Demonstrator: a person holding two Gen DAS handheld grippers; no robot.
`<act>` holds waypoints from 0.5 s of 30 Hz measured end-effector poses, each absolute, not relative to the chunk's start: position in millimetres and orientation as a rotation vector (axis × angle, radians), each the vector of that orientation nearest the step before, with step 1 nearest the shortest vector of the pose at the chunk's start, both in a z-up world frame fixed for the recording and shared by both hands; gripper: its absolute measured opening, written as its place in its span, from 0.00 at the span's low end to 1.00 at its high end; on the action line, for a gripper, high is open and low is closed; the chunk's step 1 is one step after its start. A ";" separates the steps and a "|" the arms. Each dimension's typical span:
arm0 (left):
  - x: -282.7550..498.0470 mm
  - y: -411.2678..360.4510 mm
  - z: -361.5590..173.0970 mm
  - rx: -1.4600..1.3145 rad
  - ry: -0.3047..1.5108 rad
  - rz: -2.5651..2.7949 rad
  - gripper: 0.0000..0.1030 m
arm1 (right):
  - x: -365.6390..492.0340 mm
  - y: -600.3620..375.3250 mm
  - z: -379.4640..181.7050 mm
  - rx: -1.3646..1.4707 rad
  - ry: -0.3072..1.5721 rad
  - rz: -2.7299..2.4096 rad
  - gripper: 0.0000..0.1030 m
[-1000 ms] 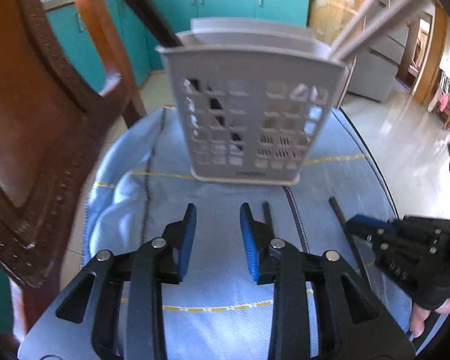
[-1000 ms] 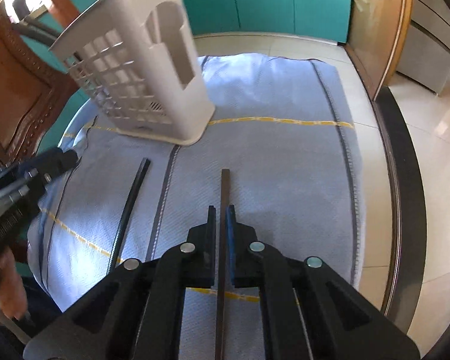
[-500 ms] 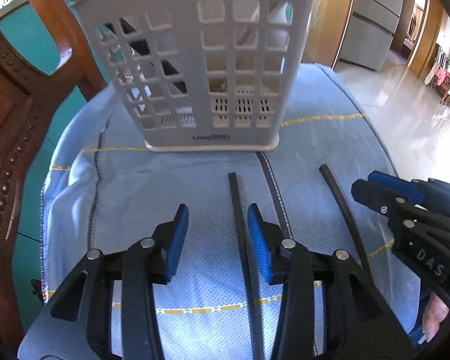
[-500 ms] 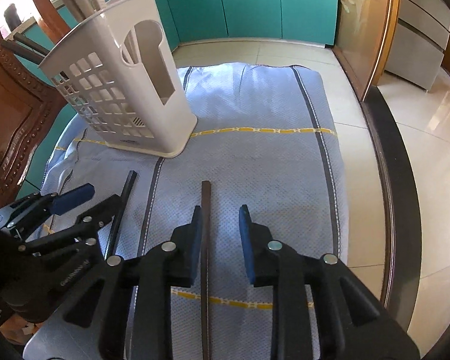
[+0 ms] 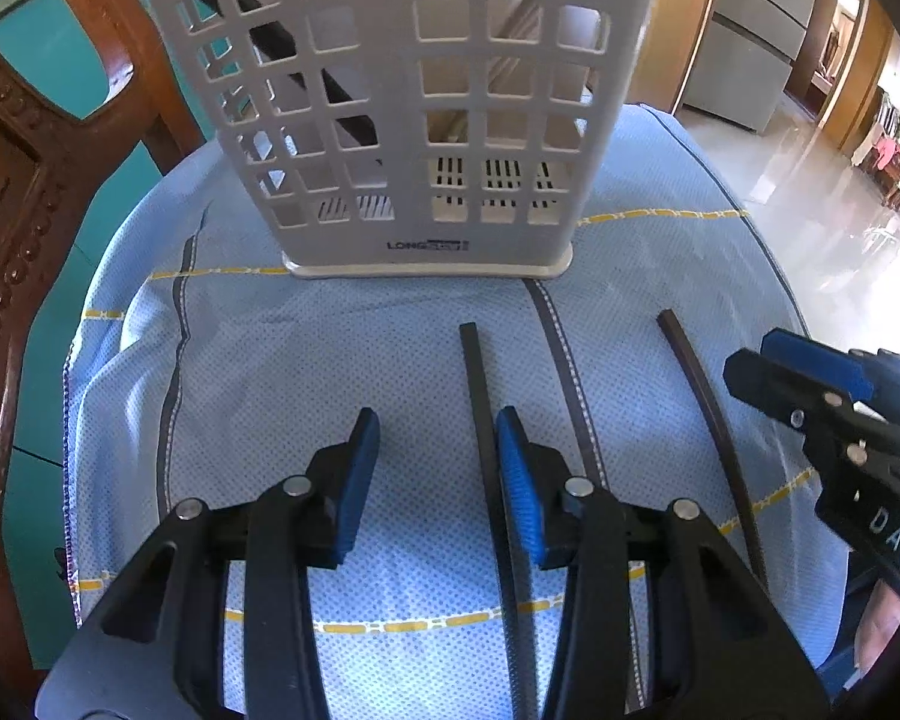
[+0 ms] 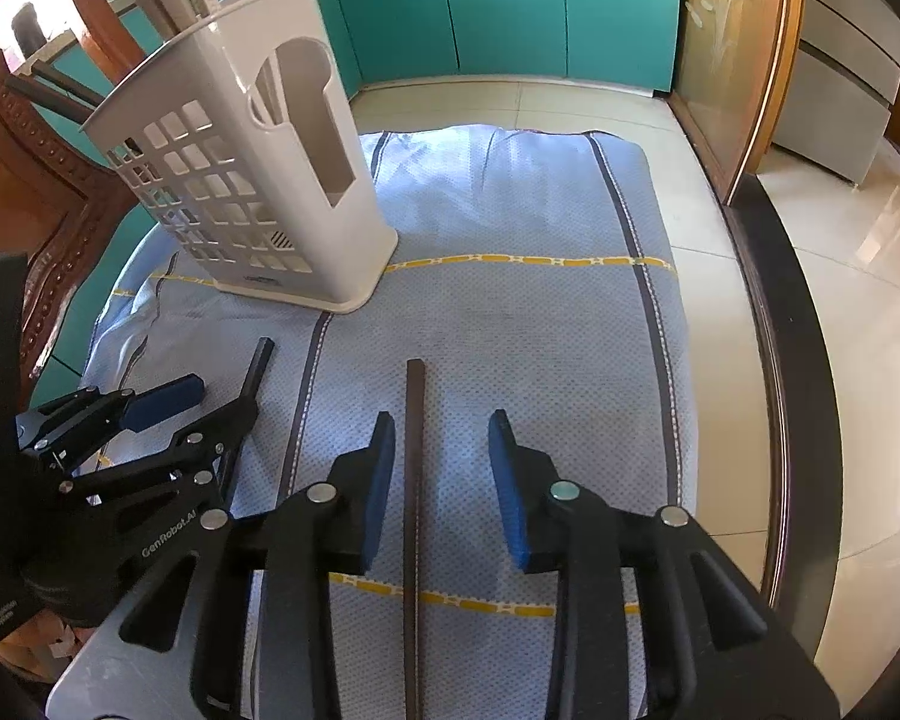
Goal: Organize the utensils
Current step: 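Lower the right gripper onto a dark brown chopstick while the left approaches a black one, then close the left gripper on the black chopstick while the right closes on the dark brown one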
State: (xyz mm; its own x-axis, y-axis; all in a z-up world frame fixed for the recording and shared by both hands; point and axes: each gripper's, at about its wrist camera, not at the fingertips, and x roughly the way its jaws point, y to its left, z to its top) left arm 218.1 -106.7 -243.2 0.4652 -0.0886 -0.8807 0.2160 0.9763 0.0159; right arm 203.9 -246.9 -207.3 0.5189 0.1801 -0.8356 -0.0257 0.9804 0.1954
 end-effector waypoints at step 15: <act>210.9 -77.8 -240.9 0.180 1.102 -0.190 0.11 | 206.4 -234.3 -209.0 0.138 1.025 0.134 0.34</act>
